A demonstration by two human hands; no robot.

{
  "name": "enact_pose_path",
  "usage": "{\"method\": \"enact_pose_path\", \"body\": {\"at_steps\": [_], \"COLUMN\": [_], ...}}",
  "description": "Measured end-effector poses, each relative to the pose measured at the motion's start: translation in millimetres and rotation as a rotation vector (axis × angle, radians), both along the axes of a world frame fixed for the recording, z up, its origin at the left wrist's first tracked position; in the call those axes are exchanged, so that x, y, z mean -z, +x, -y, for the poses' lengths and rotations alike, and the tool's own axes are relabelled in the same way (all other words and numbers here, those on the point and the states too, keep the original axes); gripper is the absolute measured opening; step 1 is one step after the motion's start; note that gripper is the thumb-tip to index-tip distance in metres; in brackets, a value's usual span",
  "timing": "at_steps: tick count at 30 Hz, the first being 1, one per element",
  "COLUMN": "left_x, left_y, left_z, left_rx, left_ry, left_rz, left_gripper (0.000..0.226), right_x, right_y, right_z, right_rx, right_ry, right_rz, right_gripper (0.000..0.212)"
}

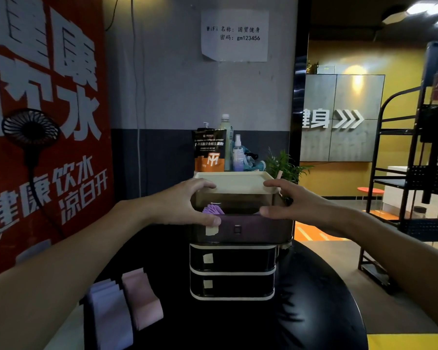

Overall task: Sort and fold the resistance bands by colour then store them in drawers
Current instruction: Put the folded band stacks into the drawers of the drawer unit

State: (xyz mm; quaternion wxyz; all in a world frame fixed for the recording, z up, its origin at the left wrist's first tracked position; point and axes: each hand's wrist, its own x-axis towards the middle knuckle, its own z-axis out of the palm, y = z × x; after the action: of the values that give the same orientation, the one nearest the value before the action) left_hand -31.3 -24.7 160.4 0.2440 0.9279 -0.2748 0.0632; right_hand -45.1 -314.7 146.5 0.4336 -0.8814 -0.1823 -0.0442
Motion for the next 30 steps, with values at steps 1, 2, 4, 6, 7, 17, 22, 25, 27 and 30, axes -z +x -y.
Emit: {"method": "enact_pose_path", "body": {"at_steps": [1,2,4,6,7,17,22,25,27,30], "left_x": [1,2,2,1,0,-7,0,4,8,14], "left_y": [0,1,1,2,3,9,12,16,19,24], "left_z": [0,0,-1,0,0,0,1,2,3,1], "left_rx": [-0.002,-0.004,-0.002,-0.007,-0.012,-0.05,-0.092,-0.106,-0.102,-0.099], "left_ry": [-0.007,-0.009,-0.008,0.008,0.019,0.164,0.13,0.12,0.064,-0.02], "left_rz": [0.009,0.015,0.027,0.04,0.044,0.09,0.147,0.144,0.106,0.099], "left_gripper": [0.087,0.087,0.088,0.09,0.091,0.094,0.102,0.11,0.106,0.09], "right_x": [1,3,6,8,8,-1,-2,-3,-2,0], "right_y": [1,2,5,7,7,9,15,20,22,27], "right_z": [2,3,5,6,6,-1,-2,-3,-3,-4], "right_rx": [-0.02,-0.036,-0.044,-0.031,-0.022,0.061,0.115,0.135,0.124,0.12], "right_ry": [-0.033,-0.069,-0.108,-0.109,-0.119,-0.334,-0.399,-0.427,-0.405,-0.355], "right_rz": [-0.015,-0.019,-0.019,-0.017,-0.015,0.061,0.114,0.173,0.17,0.159], "right_gripper": [0.098,0.108,0.122,0.126,0.128,0.127,0.124,0.109,0.102,0.105]}}
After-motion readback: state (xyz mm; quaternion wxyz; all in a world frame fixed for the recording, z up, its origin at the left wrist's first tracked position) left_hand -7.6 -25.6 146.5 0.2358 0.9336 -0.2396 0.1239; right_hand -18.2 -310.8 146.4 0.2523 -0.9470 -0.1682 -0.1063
